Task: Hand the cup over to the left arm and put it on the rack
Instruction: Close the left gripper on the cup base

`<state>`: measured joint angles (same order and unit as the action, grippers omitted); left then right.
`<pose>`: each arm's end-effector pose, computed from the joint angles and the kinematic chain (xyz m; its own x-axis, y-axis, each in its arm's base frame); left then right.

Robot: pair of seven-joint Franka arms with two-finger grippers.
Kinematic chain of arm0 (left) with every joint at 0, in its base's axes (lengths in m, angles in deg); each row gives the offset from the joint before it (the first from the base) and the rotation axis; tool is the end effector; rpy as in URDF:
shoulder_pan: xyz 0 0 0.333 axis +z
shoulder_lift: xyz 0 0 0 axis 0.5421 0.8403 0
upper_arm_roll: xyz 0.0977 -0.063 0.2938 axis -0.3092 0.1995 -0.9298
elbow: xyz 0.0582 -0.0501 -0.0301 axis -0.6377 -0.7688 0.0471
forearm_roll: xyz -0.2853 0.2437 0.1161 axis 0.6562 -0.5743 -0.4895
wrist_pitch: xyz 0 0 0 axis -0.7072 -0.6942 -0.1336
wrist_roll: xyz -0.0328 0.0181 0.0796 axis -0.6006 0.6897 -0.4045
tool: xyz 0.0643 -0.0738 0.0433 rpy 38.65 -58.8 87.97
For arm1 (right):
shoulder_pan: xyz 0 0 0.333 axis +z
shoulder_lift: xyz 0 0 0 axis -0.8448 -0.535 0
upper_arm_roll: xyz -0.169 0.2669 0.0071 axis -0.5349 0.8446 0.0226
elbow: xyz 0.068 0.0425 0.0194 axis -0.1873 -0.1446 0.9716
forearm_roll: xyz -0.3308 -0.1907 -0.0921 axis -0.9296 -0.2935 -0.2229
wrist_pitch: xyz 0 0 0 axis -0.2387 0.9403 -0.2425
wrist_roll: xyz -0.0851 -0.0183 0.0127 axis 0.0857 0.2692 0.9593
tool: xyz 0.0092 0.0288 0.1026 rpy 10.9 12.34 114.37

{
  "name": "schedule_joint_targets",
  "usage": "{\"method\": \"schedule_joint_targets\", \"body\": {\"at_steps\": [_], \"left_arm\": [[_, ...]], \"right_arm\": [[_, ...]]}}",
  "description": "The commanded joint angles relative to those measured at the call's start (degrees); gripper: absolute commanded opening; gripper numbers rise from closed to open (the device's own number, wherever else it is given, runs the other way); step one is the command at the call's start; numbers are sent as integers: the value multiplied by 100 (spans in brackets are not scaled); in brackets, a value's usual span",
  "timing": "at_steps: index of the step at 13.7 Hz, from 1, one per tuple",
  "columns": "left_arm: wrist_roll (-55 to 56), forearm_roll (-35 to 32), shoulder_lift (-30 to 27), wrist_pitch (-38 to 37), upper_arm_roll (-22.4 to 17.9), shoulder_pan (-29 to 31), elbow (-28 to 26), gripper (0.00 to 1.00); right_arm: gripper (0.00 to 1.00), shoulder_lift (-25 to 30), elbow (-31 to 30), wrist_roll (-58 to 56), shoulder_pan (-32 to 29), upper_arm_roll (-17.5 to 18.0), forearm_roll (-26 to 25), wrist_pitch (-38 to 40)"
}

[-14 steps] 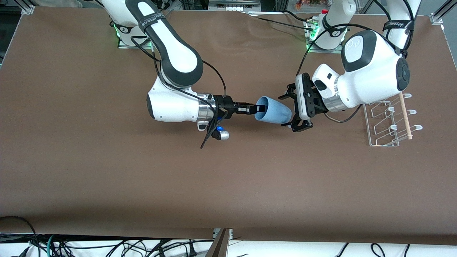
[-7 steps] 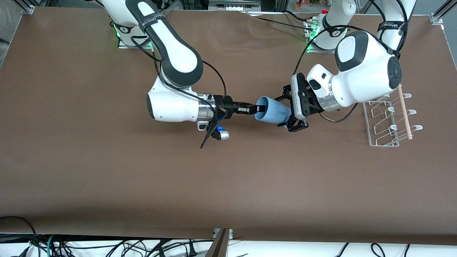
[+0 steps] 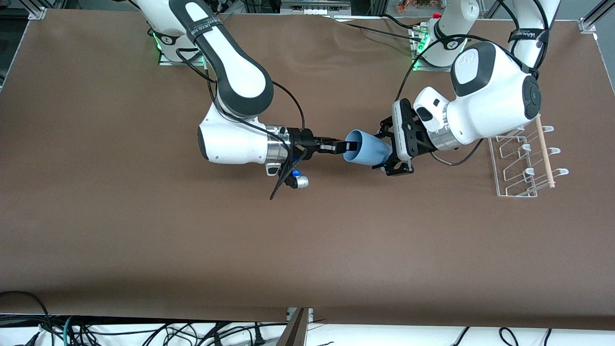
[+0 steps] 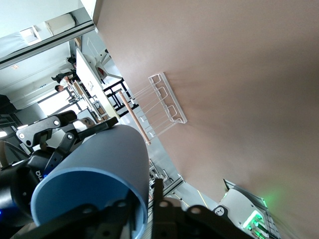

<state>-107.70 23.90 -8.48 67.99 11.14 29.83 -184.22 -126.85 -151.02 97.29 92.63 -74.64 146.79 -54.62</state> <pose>0.5875 -0.2450 0.4529 0.1492 -0.8012 0.5795 -0.9885 -0.1074 0.1060 0.5904 0.4839 0.3937 0.8771 -0.0558 -0.4771 -0.4554 -0.4125 -0.7890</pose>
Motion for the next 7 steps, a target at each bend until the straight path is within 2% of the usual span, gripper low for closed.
{"method": "schedule_joint_targets", "body": {"at_steps": [1,7], "left_arm": [[-105,-47,-80,-22,40,71,-17,10],[-17,-39,-177,-285,-12,80,-8,7]], "right_arm": [[100,-70,187,-6,-26,-15,103,-21],[100,70,187,-15,-360,-59,51,164]]}}
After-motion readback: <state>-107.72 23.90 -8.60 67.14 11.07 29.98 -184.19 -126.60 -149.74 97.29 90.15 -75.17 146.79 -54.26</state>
